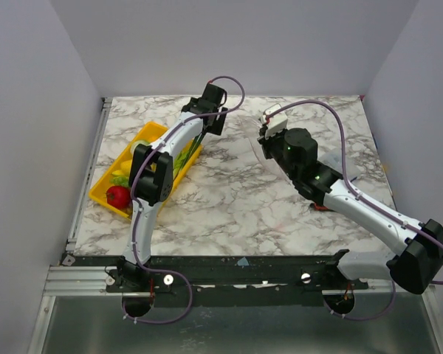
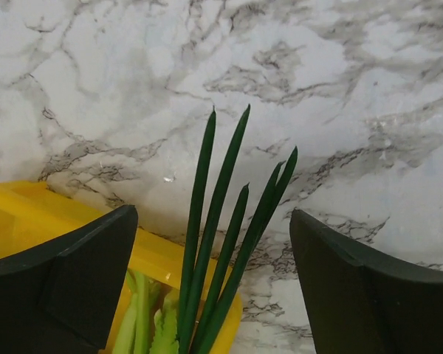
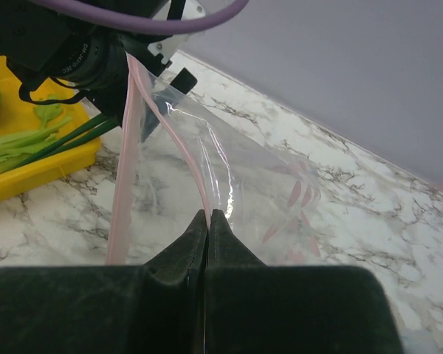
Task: Place the food in the zip-top bag and seal the zipper
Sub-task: Pick up the fake vegetable from the bin.
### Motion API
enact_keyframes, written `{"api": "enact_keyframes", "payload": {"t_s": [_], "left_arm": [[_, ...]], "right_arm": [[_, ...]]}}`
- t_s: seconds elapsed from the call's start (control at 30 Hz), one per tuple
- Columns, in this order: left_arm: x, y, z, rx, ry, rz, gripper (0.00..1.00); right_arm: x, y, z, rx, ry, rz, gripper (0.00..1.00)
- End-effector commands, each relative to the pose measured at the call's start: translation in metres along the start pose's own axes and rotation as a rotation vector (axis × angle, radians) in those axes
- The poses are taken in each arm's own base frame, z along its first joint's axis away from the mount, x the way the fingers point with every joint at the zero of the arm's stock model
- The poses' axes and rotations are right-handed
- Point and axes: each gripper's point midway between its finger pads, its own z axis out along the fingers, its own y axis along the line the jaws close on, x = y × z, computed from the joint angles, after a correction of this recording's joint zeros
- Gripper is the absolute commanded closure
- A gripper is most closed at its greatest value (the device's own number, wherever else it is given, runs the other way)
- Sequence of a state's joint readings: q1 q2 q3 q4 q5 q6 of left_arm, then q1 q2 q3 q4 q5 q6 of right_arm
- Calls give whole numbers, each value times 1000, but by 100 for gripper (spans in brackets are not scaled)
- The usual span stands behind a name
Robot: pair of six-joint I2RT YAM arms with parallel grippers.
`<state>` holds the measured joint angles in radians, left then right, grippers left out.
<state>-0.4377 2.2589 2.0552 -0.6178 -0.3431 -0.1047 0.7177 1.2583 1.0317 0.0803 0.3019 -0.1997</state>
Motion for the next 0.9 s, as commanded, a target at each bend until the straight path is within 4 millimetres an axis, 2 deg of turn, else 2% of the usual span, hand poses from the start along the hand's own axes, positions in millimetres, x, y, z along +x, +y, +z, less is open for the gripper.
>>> {"api": "enact_keyframes", "payload": {"t_s": [0.0,0.1,0.2,0.33,0.37,0.43,0.53,0.63,0.77,0.87], "left_arm": [[26,-3,5,35,92,15,27],[22,-5,5,56,70,21,38],[23,-2,3,50,89,12,67],[15,10,-14,46,76,28,97],[9,16,-23,40,67,27,100],[-8,24,-48,48,31,20,100],[-38,43,-108,48,-57,-22,100],[-59,55,-173,99,-166,-80,100],[-70,63,-253,198,-288,-146,100],[-75,66,-307,280,-367,-186,100]], "right_arm": [[2,-5,0,16,6,-28,99],[6,-3,1,12,19,-33,99],[8,-2,3,12,18,-32,99],[11,-3,4,15,32,-39,99],[11,-3,3,17,32,-39,99],[9,-5,2,27,26,-30,99],[9,-4,4,28,25,-12,100],[7,5,9,-13,28,17,99],[5,20,22,-61,56,78,99],[5,23,28,-60,129,124,99]]}}
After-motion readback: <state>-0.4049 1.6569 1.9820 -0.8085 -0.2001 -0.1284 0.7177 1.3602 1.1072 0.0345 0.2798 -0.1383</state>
